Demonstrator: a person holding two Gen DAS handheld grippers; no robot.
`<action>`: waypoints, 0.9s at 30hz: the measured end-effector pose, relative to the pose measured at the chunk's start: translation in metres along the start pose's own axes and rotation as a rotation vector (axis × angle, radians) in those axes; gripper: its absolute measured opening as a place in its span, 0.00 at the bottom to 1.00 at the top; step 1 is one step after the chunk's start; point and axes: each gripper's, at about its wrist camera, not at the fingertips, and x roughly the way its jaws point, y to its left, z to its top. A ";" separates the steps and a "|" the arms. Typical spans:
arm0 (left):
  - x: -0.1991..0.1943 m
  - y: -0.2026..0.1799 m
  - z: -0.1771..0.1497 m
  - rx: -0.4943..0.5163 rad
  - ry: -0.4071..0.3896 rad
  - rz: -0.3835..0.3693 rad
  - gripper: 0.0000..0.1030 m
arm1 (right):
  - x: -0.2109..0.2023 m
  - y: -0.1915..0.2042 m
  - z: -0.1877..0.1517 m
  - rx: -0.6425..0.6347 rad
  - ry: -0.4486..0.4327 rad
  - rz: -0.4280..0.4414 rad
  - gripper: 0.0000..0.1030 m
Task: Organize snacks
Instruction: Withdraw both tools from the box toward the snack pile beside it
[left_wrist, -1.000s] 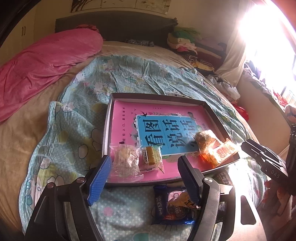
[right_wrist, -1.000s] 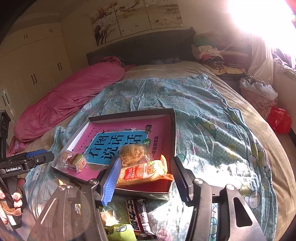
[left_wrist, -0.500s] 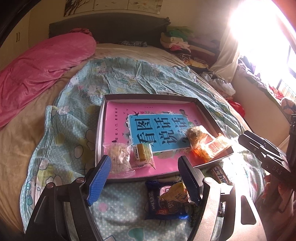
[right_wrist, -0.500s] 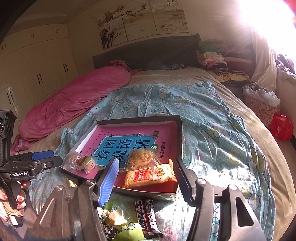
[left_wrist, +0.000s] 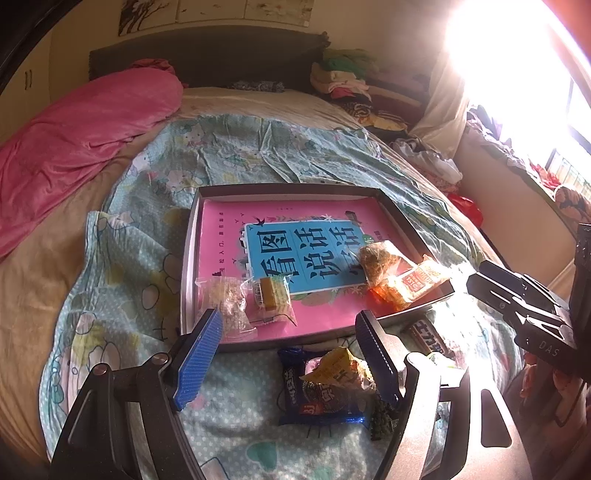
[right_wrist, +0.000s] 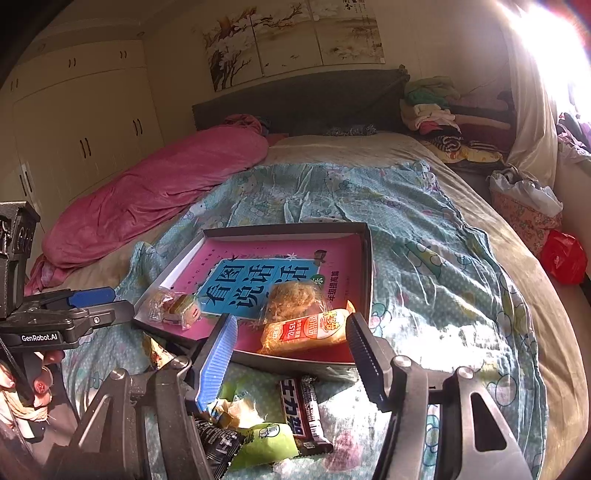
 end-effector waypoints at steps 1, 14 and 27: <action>0.000 0.000 0.000 0.002 0.000 -0.002 0.74 | 0.000 0.000 -0.001 0.002 0.004 -0.001 0.59; -0.003 -0.005 -0.011 0.010 0.025 -0.019 0.74 | -0.006 -0.001 -0.010 0.023 0.032 0.003 0.59; 0.000 -0.009 -0.020 0.014 0.055 -0.034 0.74 | -0.001 0.034 -0.025 -0.132 0.099 0.046 0.59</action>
